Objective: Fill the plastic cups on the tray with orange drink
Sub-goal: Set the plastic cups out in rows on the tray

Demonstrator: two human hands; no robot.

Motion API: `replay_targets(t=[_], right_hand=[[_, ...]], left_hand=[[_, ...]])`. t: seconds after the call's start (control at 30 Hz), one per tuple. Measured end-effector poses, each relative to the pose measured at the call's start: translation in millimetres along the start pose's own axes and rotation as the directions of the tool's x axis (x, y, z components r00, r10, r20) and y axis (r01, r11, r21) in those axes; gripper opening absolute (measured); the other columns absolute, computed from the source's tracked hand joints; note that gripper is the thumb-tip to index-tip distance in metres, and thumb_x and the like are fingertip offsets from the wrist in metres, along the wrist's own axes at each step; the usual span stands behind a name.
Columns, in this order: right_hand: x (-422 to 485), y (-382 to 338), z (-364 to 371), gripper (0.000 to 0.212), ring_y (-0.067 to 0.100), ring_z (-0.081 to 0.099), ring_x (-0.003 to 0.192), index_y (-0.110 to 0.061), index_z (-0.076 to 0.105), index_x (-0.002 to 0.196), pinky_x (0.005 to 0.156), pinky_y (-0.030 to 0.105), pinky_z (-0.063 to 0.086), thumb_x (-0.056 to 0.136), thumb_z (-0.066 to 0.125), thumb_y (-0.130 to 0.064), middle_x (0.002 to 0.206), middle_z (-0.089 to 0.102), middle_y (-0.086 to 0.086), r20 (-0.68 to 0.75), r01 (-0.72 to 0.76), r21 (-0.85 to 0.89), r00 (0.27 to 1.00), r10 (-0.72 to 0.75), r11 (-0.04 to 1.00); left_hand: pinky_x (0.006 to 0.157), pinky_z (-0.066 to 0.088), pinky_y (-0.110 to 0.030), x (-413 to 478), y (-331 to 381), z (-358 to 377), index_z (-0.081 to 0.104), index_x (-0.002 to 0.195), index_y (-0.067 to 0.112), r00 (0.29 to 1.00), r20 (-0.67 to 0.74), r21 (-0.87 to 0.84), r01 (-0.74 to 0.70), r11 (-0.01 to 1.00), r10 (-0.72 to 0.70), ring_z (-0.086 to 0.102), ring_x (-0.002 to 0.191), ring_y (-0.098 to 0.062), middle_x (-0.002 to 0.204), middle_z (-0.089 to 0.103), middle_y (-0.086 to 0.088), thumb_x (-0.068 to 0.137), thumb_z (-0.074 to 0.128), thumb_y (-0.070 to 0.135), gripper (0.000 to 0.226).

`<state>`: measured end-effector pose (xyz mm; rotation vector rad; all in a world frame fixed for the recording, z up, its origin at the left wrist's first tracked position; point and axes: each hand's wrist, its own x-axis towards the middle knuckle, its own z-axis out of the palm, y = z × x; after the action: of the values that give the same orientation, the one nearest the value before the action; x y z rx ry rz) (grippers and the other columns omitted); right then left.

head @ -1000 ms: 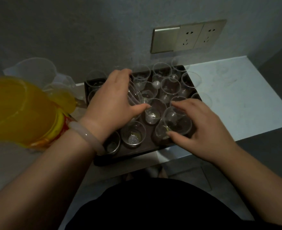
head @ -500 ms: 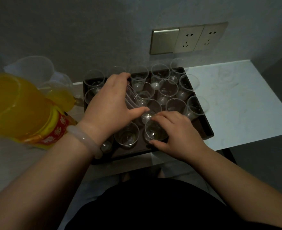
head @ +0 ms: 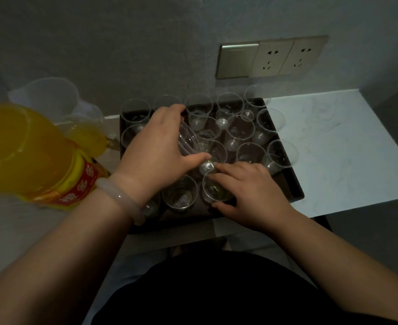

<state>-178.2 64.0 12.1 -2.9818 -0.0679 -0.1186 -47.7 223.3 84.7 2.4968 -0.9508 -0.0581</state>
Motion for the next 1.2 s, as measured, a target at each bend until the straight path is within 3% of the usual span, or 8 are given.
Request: replay_targets(t=[0.3, 0.63, 0.77, 0.83, 0.9, 0.97, 1.07, 1.2], right_hand=[[-2.7, 0.8, 0.7, 0.041, 0.024, 0.060, 0.107, -0.024, 0.070, 0.106, 0.084, 0.040, 0.044, 0.070, 0.075, -0.043, 0.130, 0.060, 0.001, 0.003, 0.034, 0.002, 0.999, -0.034, 0.999], [-3.3, 1.7, -1.1, 0.046, 0.025, 0.057, 0.113, -0.027, 0.068, 0.112, 0.088, 0.042, 0.044, 0.071, 0.073, -0.048, 0.137, 0.055, 0.002, 0.039, 0.018, 0.025, 0.999, -0.018, 1.000], [-2.5, 6.4, -6.6, 0.048, 0.026, 0.058, 0.113, -0.024, 0.068, 0.115, 0.090, 0.044, 0.045, 0.076, 0.064, -0.052, 0.133, 0.059, 0.001, -0.058, -0.017, 0.077, 0.998, 0.022, 0.997], [2.2, 6.3, -16.6, 0.049, 0.021, 0.059, 0.113, -0.022, 0.067, 0.117, 0.093, 0.043, 0.048, 0.081, 0.058, -0.053, 0.129, 0.061, -0.001, -0.144, -0.091, 0.214, 0.982, 0.123, 0.973], [9.7, 3.7, -29.2, 0.050, 0.009, 0.055, 0.114, -0.023, 0.062, 0.125, 0.095, 0.030, 0.047, 0.085, 0.056, -0.052, 0.125, 0.061, -0.008, -0.147, -0.192, 0.448, 0.947, 0.284, 0.873], [20.6, -1.3, -41.5, 0.052, -0.002, 0.055, 0.110, -0.030, 0.056, 0.130, 0.090, 0.018, 0.045, 0.084, 0.057, -0.055, 0.122, 0.059, -0.015, -0.029, -0.283, 0.682, 0.911, 0.412, 0.674], [37.2, -3.1, -51.3, 0.056, -0.003, 0.060, 0.102, -0.031, 0.052, 0.135, 0.086, 0.020, 0.051, 0.083, 0.067, -0.046, 0.117, 0.062, -0.012, 0.203, -0.378, 0.847, 0.880, 0.430, 0.374], [44.1, -1.2, -51.5, 0.071, 0.003, 0.064, 0.099, -0.027, 0.048, 0.139, 0.086, 0.032, 0.056, 0.076, 0.077, -0.038, 0.118, 0.061, -0.011, 0.227, -0.380, 0.869, 0.874, 0.429, 0.315]], left_hand=[[0.094, 0.036, -0.020, 0.6, -1.6, 0.5, 0.029, 0.145, 0.017, 1.000, 0.012, -0.003, -0.005, 1.000, 0.005, 0.046, 0.122, -0.012, 0.139, 0.043, -0.001, 0.069, 0.073, 0.057, 0.097], [0.096, 0.037, -0.022, 2.8, -1.0, 2.0, 0.027, 0.145, 0.018, 0.999, 0.045, -0.006, -0.013, 1.000, 0.014, 0.045, 0.124, -0.013, 0.140, 0.041, -0.001, 0.068, 0.073, 0.057, 0.098], [0.101, 0.039, -0.026, 5.8, -1.7, 4.6, 0.026, 0.146, 0.019, 0.997, 0.080, 0.008, -0.015, 1.000, 0.014, 0.045, 0.126, -0.015, 0.141, 0.042, -0.002, 0.066, 0.077, 0.055, 0.101], [0.103, 0.037, -0.029, 7.9, 0.0, 5.8, 0.026, 0.146, 0.018, 0.994, 0.106, 0.017, -0.025, 1.000, 0.023, 0.043, 0.128, -0.016, 0.142, 0.042, -0.002, 0.065, 0.078, 0.054, 0.102], [0.104, 0.036, -0.028, 9.8, 4.0, 7.5, 0.026, 0.146, 0.019, 0.991, 0.131, 0.009, -0.038, 0.999, 0.037, 0.041, 0.130, -0.016, 0.143, 0.042, -0.001, 0.065, 0.078, 0.054, 0.102], [0.103, 0.034, -0.026, 11.7, 9.2, 10.6, 0.028, 0.145, 0.018, 0.987, 0.145, -0.011, -0.061, 0.998, 0.062, 0.041, 0.130, -0.016, 0.142, 0.043, -0.001, 0.064, 0.078, 0.053, 0.101], [0.102, 0.032, -0.023, 14.4, 16.7, 16.3, 0.030, 0.145, 0.014, 0.981, 0.167, -0.035, -0.089, 0.995, 0.094, 0.041, 0.130, -0.018, 0.142, 0.043, -0.004, 0.067, 0.079, 0.049, 0.098], [0.096, 0.032, -0.021, 18.0, 23.5, 19.5, 0.030, 0.144, 0.014, 0.981, 0.156, -0.077, -0.105, 0.991, 0.116, 0.044, 0.126, -0.018, 0.138, 0.046, -0.006, 0.068, 0.078, 0.045, 0.096]])
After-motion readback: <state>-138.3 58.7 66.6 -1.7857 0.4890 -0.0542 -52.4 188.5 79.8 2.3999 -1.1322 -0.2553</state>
